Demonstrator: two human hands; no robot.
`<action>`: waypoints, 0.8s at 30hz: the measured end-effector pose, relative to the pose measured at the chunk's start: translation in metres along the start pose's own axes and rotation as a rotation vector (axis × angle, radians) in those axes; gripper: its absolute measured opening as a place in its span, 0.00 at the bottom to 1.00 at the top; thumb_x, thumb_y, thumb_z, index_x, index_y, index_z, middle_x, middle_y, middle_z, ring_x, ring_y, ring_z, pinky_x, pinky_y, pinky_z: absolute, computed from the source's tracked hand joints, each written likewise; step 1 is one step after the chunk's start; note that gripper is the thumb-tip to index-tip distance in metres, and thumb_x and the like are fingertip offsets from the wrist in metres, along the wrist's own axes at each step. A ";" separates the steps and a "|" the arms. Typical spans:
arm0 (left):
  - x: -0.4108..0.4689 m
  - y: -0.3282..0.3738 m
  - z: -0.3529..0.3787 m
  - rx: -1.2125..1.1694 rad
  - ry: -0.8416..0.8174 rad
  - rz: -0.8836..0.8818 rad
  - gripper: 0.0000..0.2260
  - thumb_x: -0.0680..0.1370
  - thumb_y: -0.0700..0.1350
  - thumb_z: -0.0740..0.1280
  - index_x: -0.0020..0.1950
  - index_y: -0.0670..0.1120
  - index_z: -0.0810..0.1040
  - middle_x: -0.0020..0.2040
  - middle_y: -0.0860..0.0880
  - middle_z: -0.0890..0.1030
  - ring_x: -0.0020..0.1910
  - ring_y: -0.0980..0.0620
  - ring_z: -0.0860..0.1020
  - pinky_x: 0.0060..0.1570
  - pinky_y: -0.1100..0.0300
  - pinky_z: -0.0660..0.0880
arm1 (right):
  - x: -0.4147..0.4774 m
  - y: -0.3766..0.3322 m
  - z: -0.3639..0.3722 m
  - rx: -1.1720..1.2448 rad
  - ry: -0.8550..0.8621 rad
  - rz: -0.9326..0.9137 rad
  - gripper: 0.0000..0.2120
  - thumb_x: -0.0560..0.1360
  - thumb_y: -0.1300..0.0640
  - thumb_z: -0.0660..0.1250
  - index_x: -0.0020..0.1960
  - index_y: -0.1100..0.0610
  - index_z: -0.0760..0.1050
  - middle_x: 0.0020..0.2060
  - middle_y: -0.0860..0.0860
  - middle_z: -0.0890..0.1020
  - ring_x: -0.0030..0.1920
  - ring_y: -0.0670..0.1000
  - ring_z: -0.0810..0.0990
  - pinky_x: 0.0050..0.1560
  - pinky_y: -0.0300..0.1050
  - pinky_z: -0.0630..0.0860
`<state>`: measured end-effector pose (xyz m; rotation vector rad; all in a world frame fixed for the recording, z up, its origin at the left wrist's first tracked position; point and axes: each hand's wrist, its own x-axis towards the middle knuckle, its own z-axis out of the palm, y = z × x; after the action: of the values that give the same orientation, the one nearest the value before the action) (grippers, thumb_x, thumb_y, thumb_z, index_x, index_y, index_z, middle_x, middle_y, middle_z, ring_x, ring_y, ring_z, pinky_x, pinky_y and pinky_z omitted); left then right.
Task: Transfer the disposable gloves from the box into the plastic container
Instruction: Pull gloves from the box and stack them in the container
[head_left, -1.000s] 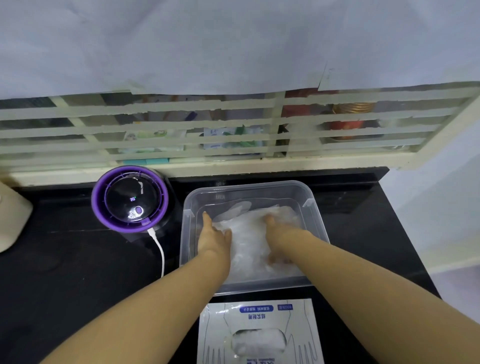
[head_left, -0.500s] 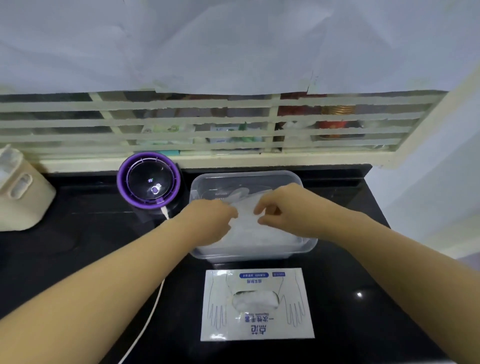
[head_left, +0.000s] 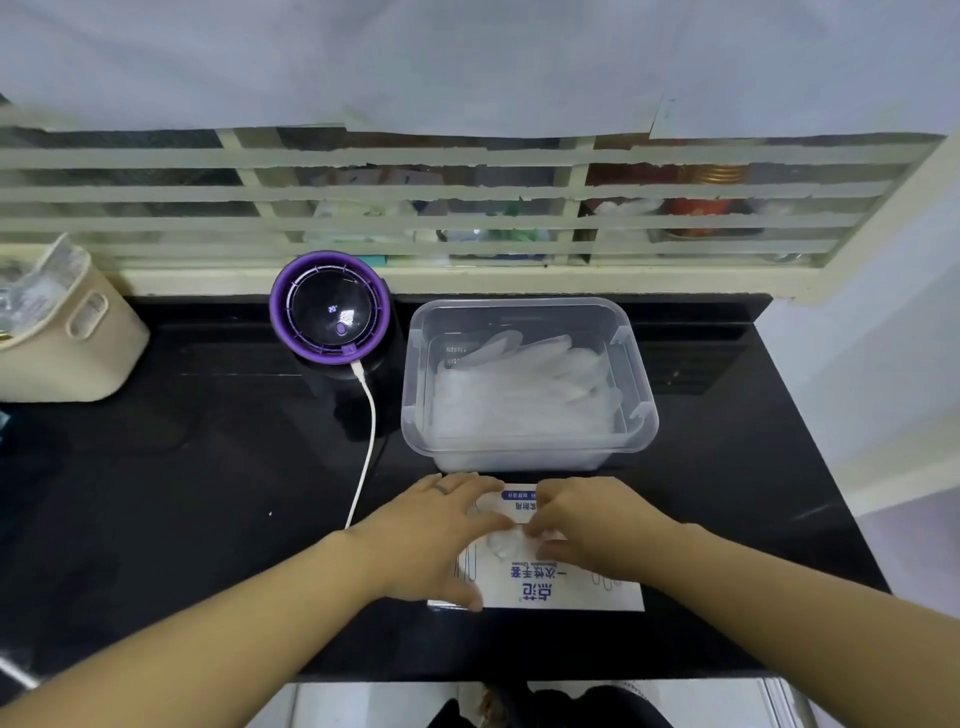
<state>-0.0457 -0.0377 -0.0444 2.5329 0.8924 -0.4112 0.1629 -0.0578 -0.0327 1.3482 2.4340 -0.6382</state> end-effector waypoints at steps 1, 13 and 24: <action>0.001 -0.001 0.004 -0.002 0.003 -0.003 0.35 0.72 0.62 0.69 0.75 0.61 0.58 0.78 0.54 0.49 0.76 0.52 0.50 0.74 0.57 0.46 | 0.001 0.000 0.005 -0.010 0.011 -0.011 0.15 0.78 0.47 0.61 0.62 0.47 0.77 0.53 0.47 0.75 0.51 0.50 0.76 0.49 0.46 0.74; 0.001 -0.002 0.011 0.142 -0.050 0.019 0.29 0.74 0.66 0.63 0.72 0.59 0.62 0.79 0.51 0.42 0.78 0.50 0.43 0.75 0.47 0.41 | 0.000 -0.003 0.023 0.155 0.240 0.015 0.13 0.79 0.50 0.60 0.56 0.52 0.81 0.53 0.47 0.77 0.50 0.49 0.75 0.46 0.39 0.69; 0.003 -0.001 0.012 0.147 0.028 -0.024 0.45 0.71 0.68 0.65 0.79 0.54 0.47 0.79 0.55 0.48 0.77 0.54 0.50 0.75 0.49 0.42 | -0.010 -0.005 0.009 0.127 0.244 0.029 0.09 0.81 0.52 0.56 0.55 0.52 0.74 0.53 0.46 0.75 0.52 0.47 0.73 0.50 0.41 0.72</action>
<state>-0.0459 -0.0408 -0.0565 2.6693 0.9352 -0.4651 0.1640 -0.0713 -0.0348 1.5936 2.5945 -0.6659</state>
